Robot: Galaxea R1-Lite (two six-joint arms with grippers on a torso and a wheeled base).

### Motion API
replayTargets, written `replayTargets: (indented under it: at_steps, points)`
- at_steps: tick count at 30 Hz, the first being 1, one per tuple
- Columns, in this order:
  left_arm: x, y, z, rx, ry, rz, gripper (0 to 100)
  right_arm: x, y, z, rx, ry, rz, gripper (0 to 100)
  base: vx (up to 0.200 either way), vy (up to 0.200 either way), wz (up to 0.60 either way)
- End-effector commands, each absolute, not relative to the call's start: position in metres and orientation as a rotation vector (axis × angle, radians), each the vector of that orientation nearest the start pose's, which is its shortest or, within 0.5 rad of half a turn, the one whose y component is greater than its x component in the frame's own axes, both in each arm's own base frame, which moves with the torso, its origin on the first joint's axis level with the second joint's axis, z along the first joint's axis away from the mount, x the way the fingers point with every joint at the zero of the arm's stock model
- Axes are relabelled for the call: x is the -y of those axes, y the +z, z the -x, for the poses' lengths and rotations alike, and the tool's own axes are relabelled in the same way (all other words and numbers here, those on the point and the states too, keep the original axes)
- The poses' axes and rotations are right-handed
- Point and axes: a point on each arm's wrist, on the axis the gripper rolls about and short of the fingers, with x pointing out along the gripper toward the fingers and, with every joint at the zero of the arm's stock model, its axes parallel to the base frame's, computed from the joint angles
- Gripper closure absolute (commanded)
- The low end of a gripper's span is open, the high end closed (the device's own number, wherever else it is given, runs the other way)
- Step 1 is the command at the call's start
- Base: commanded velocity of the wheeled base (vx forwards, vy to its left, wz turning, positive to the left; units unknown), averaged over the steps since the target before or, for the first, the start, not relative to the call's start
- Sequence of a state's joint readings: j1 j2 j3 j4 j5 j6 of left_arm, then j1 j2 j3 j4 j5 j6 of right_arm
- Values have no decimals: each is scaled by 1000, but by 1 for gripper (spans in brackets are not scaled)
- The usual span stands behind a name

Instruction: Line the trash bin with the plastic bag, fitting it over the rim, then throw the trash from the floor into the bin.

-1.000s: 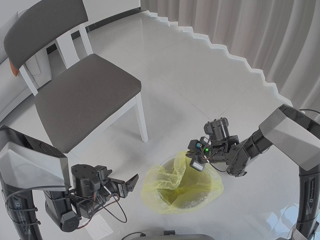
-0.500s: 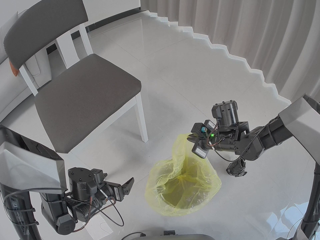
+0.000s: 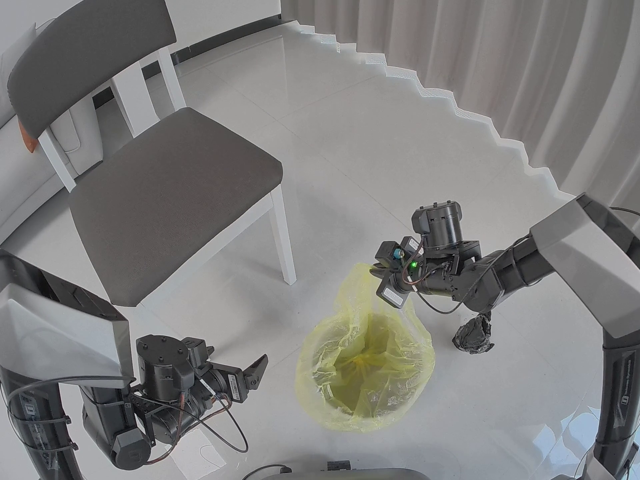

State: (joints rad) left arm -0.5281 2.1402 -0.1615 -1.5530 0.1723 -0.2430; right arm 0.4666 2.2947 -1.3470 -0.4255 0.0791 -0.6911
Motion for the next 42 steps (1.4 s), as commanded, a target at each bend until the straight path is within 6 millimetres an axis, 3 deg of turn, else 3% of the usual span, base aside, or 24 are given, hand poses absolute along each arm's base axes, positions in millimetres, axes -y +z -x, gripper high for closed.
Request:
replayTargets:
  at_steps: [1, 7, 17, 18, 24, 31, 37, 38, 39, 42]
  points:
    - [125, 21, -223, -426, -298, 97, 0, -200, 25, -426, -419, 693, 759, 100, 0, 0, 0]
    - [127, 18, -226, -431, -300, 98, 0, -189, 12, -423, -475, 691, 759, 100, 0, 0, 0]
    - [129, 20, -228, -424, -304, 140, 0, -183, 22, -425, -463, 660, 757, 100, 0, 0, 0]
    - [131, 21, -231, -408, -308, 143, 0, -182, 23, -425, -462, 658, 756, 0, 0, 0, 0]
    - [149, 32, -251, -311, -363, 158, 0, -168, 38, -410, -474, 640, 724, 0, 0, 0, 0]
    - [166, 25, -276, -274, -454, 127, 0, -149, 58, -393, -460, 594, 632, 0, 0, 0, 0]
    - [185, 20, -294, -310, -527, 94, 0, -105, 100, -352, -413, 527, 558, 0, 0, 0, 0]
    - [185, 20, -294, -310, -527, 94, 0, -105, 100, -352, -413, 527, 558, 0, 0, 0, 0]
    - [192, 20, -304, -297, -546, 92, 0, -87, 111, -336, -413, 491, 536, 0, 0, 0, 0]
    - [200, 17, -316, -306, -568, 83, 0, -68, 118, -321, -430, 444, 488, 0, 0, 0, 0]
